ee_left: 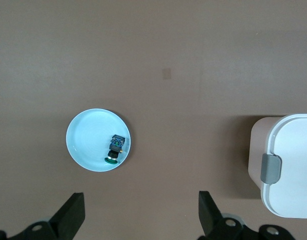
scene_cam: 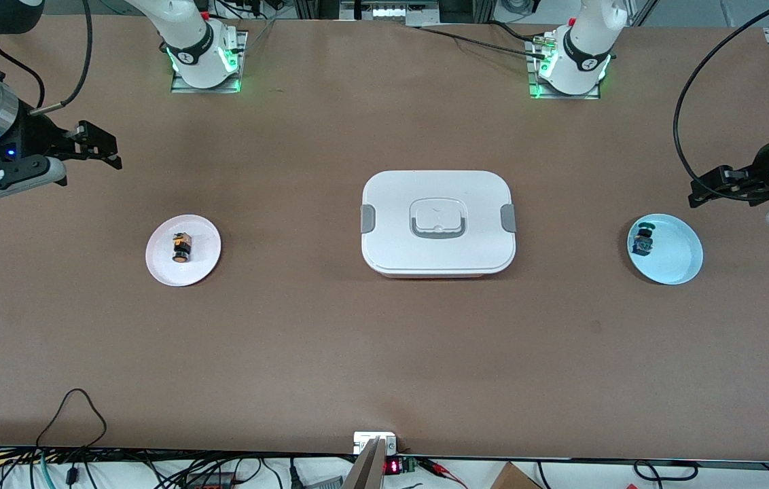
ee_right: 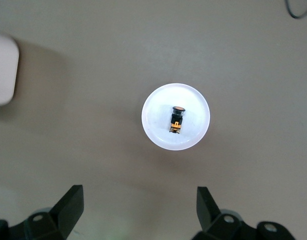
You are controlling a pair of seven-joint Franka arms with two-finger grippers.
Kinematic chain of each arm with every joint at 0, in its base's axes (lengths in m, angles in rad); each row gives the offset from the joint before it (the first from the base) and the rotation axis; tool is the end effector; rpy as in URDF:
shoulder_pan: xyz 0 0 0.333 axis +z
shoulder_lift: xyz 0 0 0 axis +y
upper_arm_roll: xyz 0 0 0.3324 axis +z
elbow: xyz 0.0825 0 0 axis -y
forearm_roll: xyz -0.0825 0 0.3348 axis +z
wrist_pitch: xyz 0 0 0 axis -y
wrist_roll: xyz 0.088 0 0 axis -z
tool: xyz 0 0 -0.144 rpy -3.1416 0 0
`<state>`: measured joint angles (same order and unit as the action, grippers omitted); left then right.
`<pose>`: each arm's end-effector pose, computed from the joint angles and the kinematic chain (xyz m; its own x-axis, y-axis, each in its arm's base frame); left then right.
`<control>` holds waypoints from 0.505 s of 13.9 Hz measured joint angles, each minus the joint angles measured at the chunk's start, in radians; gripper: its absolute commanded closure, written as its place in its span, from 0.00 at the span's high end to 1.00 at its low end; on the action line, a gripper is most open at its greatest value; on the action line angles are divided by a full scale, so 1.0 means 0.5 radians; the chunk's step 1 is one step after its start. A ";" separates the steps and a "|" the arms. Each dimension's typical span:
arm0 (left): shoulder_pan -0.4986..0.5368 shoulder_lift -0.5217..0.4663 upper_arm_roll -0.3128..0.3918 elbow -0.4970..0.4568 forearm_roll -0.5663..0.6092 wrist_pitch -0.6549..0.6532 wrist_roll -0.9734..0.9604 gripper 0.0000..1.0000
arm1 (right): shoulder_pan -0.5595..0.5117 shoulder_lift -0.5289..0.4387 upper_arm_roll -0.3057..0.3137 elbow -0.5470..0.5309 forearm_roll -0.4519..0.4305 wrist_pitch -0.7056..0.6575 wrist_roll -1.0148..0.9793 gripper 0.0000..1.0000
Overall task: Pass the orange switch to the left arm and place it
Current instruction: 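Move the right gripper above the orange switch on the white plate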
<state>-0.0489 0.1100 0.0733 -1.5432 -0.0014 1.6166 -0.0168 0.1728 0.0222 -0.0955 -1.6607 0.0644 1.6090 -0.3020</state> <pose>0.5414 0.0109 0.5620 0.9985 0.0411 -0.0362 0.0409 -0.9991 -0.0072 0.5067 0.0488 0.5582 0.9287 0.3672 -0.0521 0.3626 -0.9284 -0.0810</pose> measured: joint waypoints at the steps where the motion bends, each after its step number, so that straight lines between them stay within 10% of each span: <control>1: 0.000 0.000 0.000 0.000 0.000 0.000 0.000 1.00 | -0.001 0.007 -0.001 -0.005 -0.001 -0.006 -0.126 1.00; 7: 0.000 0.000 0.000 0.000 0.000 0.000 0.000 1.00 | -0.104 0.107 -0.017 -0.025 -0.040 0.028 -1.233 1.00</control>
<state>-0.0489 0.1100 0.0735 -1.5432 -0.0014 1.6166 -0.0168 0.1207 0.0754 -0.1038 -1.6731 0.0446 1.6230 -0.9186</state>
